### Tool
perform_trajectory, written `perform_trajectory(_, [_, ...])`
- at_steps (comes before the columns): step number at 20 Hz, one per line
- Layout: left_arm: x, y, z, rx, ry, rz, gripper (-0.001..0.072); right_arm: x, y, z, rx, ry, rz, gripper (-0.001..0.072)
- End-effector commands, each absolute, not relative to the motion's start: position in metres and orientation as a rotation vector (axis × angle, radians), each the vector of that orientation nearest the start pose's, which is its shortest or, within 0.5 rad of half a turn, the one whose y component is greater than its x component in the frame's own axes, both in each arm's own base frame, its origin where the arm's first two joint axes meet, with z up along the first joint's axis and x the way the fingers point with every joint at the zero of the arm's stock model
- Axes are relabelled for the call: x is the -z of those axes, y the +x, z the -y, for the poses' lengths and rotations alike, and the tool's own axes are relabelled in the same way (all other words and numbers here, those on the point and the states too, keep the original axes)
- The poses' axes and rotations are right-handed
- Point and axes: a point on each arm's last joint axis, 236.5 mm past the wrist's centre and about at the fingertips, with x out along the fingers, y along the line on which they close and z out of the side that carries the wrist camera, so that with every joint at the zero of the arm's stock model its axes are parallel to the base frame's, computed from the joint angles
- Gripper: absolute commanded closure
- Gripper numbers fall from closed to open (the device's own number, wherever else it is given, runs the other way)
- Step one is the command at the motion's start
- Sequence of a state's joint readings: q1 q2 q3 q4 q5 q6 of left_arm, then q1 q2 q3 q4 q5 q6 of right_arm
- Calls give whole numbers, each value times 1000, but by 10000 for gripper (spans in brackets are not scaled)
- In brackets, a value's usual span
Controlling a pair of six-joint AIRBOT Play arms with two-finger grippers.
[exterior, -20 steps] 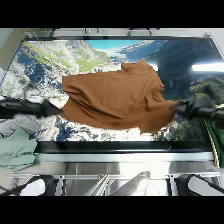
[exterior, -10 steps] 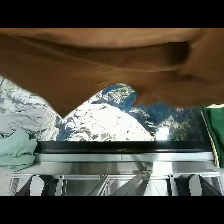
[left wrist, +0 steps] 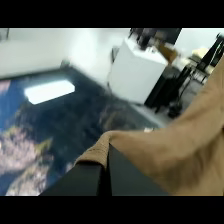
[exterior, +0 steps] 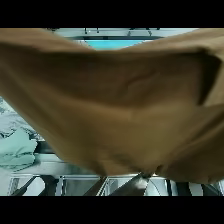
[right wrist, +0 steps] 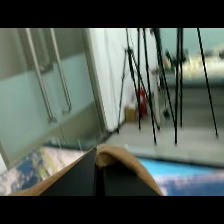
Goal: Fold the shirts.
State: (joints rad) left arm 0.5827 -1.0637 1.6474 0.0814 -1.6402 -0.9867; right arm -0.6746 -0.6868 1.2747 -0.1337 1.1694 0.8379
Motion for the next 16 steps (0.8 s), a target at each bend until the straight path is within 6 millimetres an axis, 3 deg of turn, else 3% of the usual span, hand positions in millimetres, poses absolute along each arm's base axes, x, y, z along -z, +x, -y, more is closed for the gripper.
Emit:
perform_trajectory(1, [-296,381,89,893,-297,-613,687,-317,358,-28,-504,374,-189,684])
perform_trajectory(3, [-231,421,90,852,-309,-757,687,-250,397,-30,-530,469,-325,684])
perform_trajectory(5, [-162,456,79,785,-333,-888,687,-188,431,-34,-551,580,-462,684])
perform_trajectory(8, [-84,492,61,730,-406,-1004,687,-115,478,-25,-536,772,-544,684])
perform_trajectory(12, [-18,531,57,720,-484,-1088,688,-53,520,-16,-548,1006,-592,684])
perform_trajectory(14, [8,543,60,726,-481,-1114,688,-21,525,-17,-548,1041,-646,684])
perform_trajectory(16, [38,547,59,696,-435,-1180,690,14,517,-20,-540,1002,-728,684])
